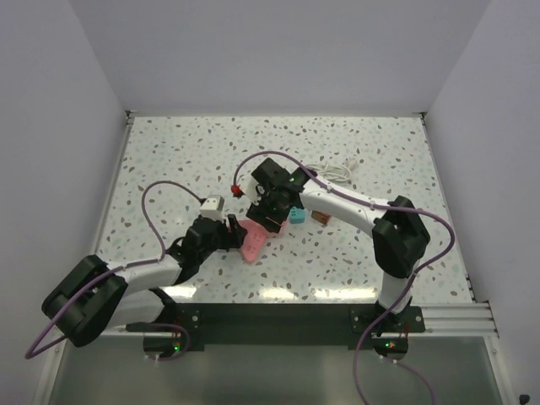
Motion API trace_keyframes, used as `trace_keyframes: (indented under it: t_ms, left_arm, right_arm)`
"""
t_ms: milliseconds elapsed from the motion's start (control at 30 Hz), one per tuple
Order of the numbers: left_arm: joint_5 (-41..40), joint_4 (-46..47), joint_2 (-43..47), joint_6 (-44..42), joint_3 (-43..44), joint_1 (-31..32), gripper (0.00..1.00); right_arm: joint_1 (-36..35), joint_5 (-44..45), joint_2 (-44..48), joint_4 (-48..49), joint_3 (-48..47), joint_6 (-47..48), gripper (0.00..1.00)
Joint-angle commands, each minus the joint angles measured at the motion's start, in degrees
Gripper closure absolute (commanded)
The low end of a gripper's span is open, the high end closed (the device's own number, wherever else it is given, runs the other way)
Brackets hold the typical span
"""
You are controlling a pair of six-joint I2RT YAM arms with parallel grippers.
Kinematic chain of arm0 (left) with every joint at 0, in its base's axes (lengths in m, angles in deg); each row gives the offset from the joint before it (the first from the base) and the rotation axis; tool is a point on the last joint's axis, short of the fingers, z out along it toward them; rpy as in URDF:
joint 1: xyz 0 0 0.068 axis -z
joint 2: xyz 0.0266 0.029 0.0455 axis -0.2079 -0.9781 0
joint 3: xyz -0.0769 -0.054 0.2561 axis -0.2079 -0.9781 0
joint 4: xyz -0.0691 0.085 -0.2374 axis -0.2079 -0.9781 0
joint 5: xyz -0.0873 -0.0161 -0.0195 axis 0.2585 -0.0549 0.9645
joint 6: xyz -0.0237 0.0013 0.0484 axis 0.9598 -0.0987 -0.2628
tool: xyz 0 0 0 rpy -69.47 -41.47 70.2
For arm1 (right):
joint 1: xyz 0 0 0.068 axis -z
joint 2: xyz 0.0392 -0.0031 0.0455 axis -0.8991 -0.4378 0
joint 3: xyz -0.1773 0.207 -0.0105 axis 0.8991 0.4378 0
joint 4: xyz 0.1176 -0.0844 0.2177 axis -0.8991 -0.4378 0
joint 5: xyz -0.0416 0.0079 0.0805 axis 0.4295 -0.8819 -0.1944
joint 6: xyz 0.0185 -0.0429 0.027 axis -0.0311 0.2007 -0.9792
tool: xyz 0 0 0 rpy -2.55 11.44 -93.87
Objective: Insert the plug
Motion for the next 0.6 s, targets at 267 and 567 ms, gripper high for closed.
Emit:
trace_keyframes:
  t_ms: [267,567]
  left_arm:
    - [2.2,3.74,-2.37,-5.92,3.73,-0.61,0.33]
    - [2.99,4.35,-2.82,-7.06,3.99,-0.69,0.34]
  right_arm:
    - [-1.28,1.05,1.67,-3.47,0.2,-0.53,1.0]
    - [-1.54,2.45,-0.52,-4.08,-1.55,-1.41,1.0]
